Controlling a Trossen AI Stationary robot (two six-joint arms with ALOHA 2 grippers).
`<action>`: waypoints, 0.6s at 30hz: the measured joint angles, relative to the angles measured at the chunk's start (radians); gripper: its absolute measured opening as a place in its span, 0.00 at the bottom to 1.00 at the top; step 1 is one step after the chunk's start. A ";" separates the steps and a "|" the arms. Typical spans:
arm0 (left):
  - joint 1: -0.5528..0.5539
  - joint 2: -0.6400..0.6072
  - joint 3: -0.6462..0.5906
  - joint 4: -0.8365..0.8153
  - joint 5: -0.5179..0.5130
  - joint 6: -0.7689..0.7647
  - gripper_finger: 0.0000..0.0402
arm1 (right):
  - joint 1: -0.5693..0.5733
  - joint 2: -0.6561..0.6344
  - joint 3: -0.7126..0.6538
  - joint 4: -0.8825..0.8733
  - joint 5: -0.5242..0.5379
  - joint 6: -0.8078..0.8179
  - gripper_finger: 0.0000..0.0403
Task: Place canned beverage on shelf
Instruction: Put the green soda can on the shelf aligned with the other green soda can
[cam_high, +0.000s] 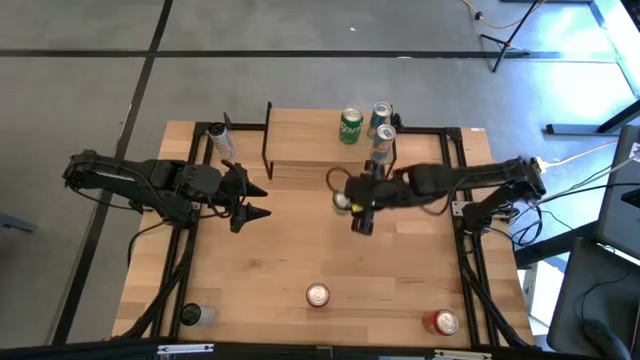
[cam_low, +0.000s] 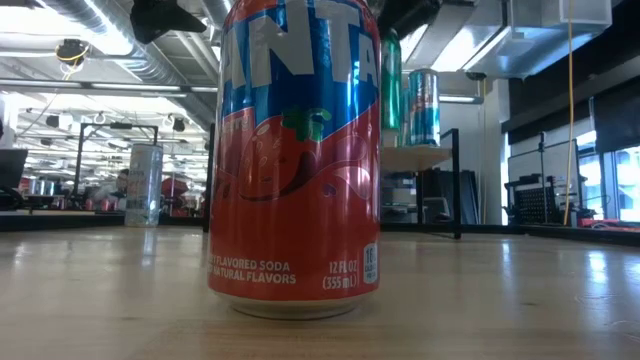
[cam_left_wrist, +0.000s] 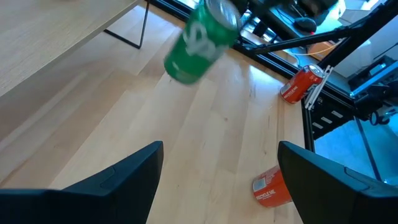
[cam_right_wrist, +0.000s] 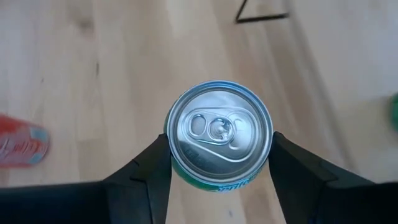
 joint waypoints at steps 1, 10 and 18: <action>0.000 0.000 0.000 0.000 0.000 0.000 0.77 | -0.013 -0.001 0.027 -0.016 0.001 -0.014 0.51; 0.000 0.000 0.000 0.003 0.000 0.000 0.77 | -0.178 -0.005 0.186 -0.057 -0.003 -0.126 0.51; 0.000 0.000 0.000 0.015 0.000 0.000 0.77 | -0.351 0.002 0.167 -0.063 -0.068 -0.229 0.51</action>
